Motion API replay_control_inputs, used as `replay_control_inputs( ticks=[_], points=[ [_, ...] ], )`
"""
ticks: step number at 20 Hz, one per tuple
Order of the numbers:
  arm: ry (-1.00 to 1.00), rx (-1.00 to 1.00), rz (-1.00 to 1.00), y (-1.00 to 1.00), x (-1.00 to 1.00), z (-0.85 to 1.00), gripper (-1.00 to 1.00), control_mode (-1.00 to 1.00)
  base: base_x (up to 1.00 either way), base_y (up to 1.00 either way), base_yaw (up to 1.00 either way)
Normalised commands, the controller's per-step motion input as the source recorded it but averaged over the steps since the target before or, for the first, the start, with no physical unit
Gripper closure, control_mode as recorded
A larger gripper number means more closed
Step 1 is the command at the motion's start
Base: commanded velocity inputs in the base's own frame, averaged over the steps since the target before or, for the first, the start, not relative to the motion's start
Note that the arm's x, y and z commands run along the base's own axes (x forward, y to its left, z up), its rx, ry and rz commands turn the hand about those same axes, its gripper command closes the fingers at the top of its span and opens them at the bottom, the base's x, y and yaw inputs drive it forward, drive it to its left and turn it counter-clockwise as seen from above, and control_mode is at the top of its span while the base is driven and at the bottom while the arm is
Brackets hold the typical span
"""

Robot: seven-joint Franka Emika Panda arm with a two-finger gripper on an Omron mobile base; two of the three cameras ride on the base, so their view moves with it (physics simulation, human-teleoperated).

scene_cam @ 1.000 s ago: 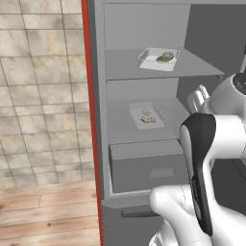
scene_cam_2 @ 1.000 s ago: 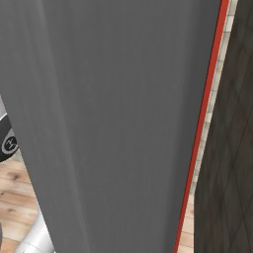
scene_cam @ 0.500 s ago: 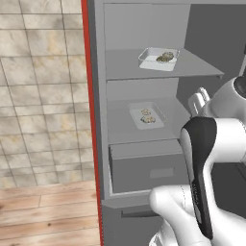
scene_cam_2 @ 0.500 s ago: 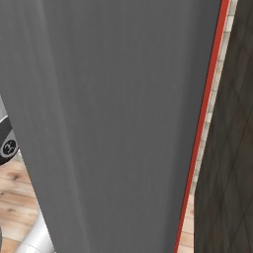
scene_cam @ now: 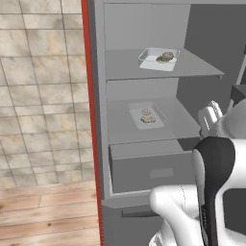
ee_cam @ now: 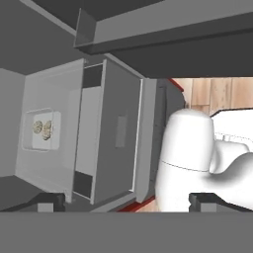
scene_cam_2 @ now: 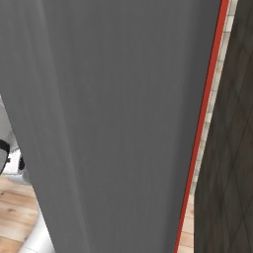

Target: Place two dumplings into each of the tupperware containers and then place the containers in the fridge.

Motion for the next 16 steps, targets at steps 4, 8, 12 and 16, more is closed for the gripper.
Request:
replay_control_inputs(
  ticks=[4, 8, 12, 16],
  points=[
    [0.00, 0.00, 0.00, 0.00, -0.49, -0.07, -1.00, -1.00, 0.00, 0.00, 0.00],
    [0.00, 0.00, 0.00, 0.00, -0.15, 0.22, -1.00, -1.00, 0.00, 0.00, 0.00],
    [0.00, 0.00, 0.00, 0.00, -0.05, 0.87, -1.00, -1.00, 0.00, 0.00, 0.00],
    [-0.03, 0.00, 0.00, 0.04, -0.11, 0.86, -1.00, -1.00, 0.00, 0.00, 0.00]
  ],
)
